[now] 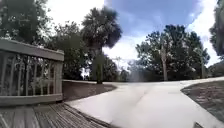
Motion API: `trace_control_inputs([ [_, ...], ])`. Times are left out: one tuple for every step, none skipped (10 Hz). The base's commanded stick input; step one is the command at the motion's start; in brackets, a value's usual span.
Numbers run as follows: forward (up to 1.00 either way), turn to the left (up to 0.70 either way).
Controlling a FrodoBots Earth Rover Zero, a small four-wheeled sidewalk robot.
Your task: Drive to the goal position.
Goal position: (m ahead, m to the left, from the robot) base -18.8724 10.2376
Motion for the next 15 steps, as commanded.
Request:
trace_control_inputs([
  [0.00, 0.45],
  [0.00, 0.45],
  [0.00, 0.45],
  [0.00, 0.45],
  [0.00, 0.45],
  [0.00, 0.45],
  [0.00, 0.45],
  [0.00, 0.45],
  [0.00, 0.45],
  [0.00, 0.45],
  [0.00, 0.45],
  [0.00, 0.45],
  [0.00, 0.45],
  [0.00, 0.45],
  [0.00, 0.45],
])
